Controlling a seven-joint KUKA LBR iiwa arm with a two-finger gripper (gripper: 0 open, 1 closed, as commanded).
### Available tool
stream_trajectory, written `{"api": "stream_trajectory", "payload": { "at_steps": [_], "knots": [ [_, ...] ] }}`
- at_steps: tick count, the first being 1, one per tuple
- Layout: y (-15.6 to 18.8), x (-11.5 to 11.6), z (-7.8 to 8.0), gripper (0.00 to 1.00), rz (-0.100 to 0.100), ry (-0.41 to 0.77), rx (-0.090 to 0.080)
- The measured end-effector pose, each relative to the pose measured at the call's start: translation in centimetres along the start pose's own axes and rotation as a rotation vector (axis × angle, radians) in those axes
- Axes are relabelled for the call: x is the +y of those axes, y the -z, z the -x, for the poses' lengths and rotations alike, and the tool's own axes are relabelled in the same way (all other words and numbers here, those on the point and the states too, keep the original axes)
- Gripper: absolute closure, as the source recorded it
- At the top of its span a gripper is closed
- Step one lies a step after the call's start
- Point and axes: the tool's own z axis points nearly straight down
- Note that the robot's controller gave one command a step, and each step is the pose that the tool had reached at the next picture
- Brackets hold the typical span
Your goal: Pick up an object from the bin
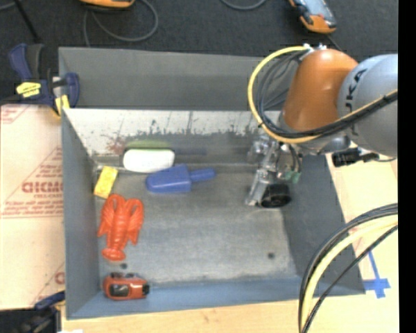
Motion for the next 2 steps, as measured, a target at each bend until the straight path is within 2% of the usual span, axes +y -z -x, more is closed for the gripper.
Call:
{"api": "stream_trajectory", "payload": {
  "at_steps": [1, 2],
  "knots": [
    [0.4, -3.0, -1.7, 0.0, -0.002, -0.053, 0.002],
    [-1.9, -6.5, -1.6, 0.0, -0.002, 0.012, 0.0]
  ]
}}
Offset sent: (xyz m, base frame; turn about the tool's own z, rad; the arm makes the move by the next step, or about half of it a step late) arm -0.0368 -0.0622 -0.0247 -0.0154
